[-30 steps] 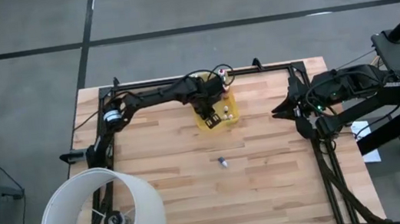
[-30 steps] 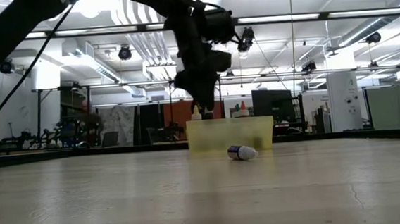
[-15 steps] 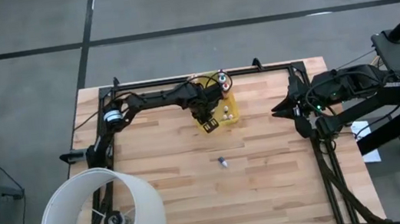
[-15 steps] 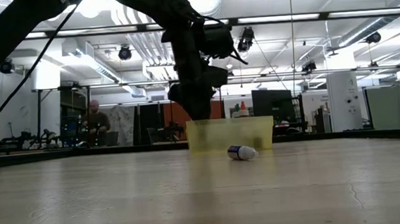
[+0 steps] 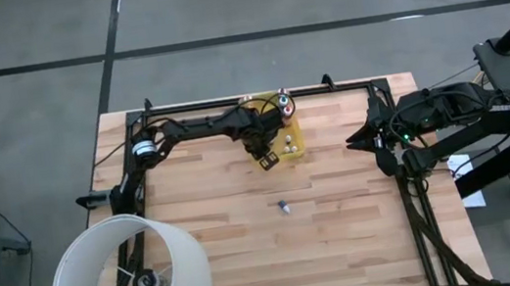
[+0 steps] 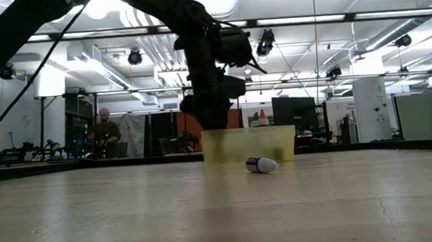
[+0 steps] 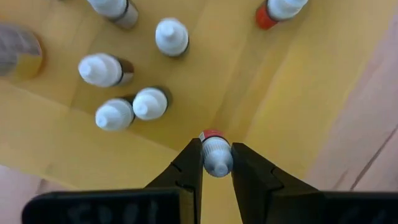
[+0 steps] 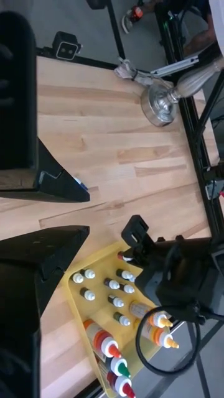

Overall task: Pick & Place food coloring
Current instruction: Put the small red food coloring bottle into the yellow bin

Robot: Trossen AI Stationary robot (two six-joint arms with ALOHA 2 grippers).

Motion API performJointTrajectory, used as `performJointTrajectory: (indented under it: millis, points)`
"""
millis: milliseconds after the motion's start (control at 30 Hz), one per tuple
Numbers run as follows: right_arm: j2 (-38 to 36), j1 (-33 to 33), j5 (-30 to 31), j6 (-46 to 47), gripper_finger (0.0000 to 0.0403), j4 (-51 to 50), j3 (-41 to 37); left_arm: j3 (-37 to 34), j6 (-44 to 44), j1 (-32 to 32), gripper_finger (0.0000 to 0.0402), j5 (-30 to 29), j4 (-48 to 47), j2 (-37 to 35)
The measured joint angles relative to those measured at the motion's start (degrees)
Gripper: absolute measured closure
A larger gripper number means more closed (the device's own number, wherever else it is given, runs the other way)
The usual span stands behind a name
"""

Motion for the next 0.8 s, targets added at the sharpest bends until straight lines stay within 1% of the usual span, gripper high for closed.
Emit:
performJointTrajectory:
  millis: [167, 800]
  points:
    - [0.0, 0.0, 0.0, -0.02, 0.0339, -0.01, 0.0, -1.87, -0.9, 0.0, 0.0358, 0.01, 1.32, -0.02]
    - [-0.02, 0.0, -0.02, -0.02, 0.0339, 0.01, 0.0, -1.84, -1.49, 0.0, 0.0358, 0.02, 2.61, -0.07]
